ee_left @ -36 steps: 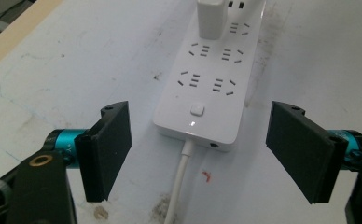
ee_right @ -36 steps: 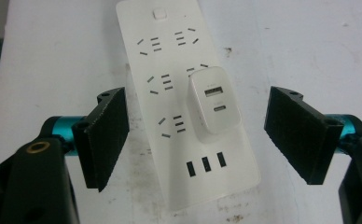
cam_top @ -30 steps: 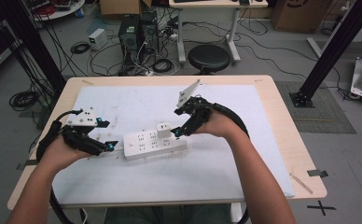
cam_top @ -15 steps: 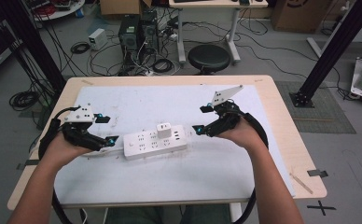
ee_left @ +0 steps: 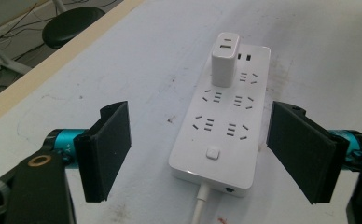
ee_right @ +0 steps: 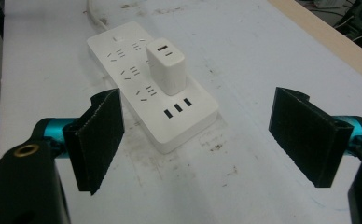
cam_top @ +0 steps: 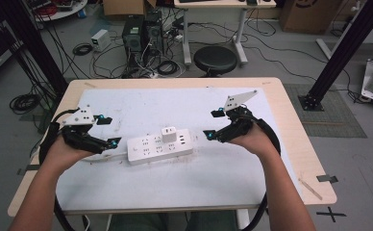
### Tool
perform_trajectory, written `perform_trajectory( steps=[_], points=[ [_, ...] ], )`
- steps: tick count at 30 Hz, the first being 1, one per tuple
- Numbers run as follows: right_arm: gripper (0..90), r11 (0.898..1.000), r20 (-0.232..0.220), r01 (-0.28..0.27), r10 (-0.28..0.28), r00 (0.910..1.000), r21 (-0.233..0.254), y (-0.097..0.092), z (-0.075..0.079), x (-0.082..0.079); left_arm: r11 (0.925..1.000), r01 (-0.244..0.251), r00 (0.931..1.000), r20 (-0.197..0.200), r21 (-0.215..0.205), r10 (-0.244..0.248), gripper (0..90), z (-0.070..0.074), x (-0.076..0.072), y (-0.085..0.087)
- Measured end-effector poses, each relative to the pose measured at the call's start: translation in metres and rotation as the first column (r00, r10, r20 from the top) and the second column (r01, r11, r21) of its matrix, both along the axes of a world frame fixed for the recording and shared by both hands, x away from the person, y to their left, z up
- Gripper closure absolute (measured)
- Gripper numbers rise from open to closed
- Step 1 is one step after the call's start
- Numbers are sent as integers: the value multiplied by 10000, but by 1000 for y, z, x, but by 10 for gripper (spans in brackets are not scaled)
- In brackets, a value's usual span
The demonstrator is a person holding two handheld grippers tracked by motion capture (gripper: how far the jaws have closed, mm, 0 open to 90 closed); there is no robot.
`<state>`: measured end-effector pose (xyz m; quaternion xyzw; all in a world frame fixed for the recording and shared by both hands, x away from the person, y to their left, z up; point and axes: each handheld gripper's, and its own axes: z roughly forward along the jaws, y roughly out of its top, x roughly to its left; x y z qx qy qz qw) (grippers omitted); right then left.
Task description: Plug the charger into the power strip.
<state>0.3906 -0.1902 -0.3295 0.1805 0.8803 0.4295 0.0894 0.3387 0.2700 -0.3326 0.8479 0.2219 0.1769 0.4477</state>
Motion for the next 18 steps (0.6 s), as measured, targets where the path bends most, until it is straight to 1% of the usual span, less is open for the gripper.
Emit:
perform_trajectory(
  steps=[6, 9, 18],
  points=[
    [186, 10000, 54, 71, -72, 10000, 47, -1, 1, 0, 10000, 24, 10000, 2, -56, -24, 218, 0, 1, -2],
    [186, 9999, -27, 102, -101, 9999, 59, 0, 0, 0, 10000, 25, 10000, -2, -78, -25, 219, -1, 1, -2],
    [186, 9999, -17, 147, -147, 9999, 41, 0, 0, 2, 10000, -33, 10000, -49, 26, 33, 219, -2, 3, 0]
  ],
)
